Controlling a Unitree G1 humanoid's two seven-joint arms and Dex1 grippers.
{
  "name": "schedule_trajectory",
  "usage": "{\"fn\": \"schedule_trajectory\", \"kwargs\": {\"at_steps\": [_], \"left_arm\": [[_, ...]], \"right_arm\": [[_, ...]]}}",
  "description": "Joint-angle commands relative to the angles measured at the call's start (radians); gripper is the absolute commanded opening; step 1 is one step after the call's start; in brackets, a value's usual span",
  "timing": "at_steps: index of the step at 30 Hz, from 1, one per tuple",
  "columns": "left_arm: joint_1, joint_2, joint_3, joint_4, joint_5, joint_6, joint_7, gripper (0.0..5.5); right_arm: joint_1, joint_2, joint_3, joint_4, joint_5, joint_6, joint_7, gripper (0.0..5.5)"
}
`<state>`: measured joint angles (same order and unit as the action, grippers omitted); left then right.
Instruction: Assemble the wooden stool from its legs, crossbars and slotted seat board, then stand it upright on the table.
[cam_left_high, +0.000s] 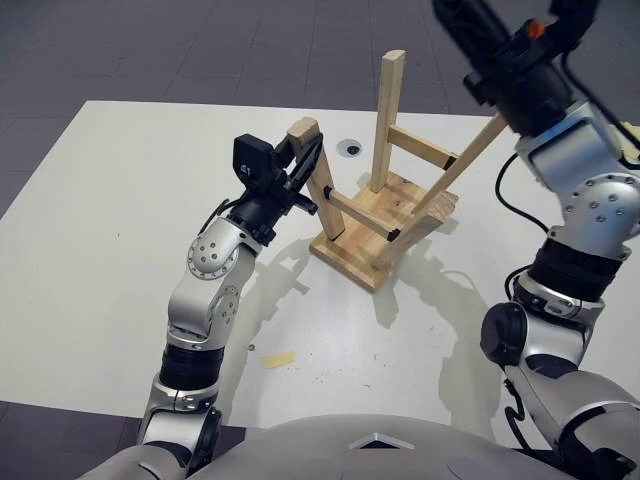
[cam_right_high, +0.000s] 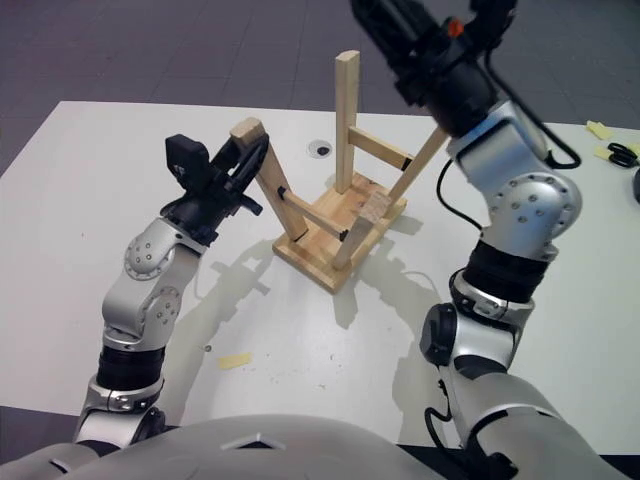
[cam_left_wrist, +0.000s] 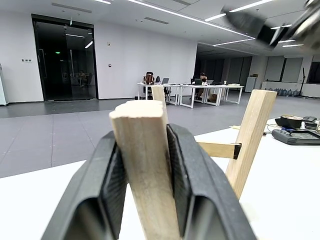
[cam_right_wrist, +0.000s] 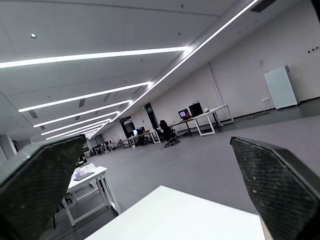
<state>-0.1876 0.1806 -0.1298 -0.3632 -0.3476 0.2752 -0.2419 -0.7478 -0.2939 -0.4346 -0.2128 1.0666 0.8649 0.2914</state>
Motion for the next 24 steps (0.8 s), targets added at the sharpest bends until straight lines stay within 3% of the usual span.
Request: {"fn": "schedule_trajectory", "kwargs": {"at_steps": [1, 10, 15, 20, 24], "left_arm": [[0.028, 0.001, 0.044, -0.004, -0.007, 0.114, 0.042, 1.79], [-0.233, -0.041, 0.238, -0.114, -0.295, 0.264, 0.085, 3.36], [-0.485, 0.023, 0.332, -0.047, -0.393, 0.294, 0.085, 4.18], [-0.635, 0.073, 0.313, 0.222, -0.350, 0.245, -0.055, 4.85], [-0.629, 0.069, 0.255, 0.411, -0.307, 0.226, -0.180, 5.38]], "right_arm": [[0.014, -0.029, -0.008, -0.044, 0.052, 0.012, -0.048, 5.40], [0.120, -0.027, 0.021, -0.072, 0.077, -0.020, -0.059, 5.40], [0.156, -0.017, 0.035, -0.094, 0.098, -0.034, -0.074, 5.40], [0.156, -0.007, 0.059, -0.105, 0.110, -0.051, -0.095, 5.40], [0.173, -0.012, 0.071, -0.115, 0.116, -0.059, -0.102, 5.40]]}}
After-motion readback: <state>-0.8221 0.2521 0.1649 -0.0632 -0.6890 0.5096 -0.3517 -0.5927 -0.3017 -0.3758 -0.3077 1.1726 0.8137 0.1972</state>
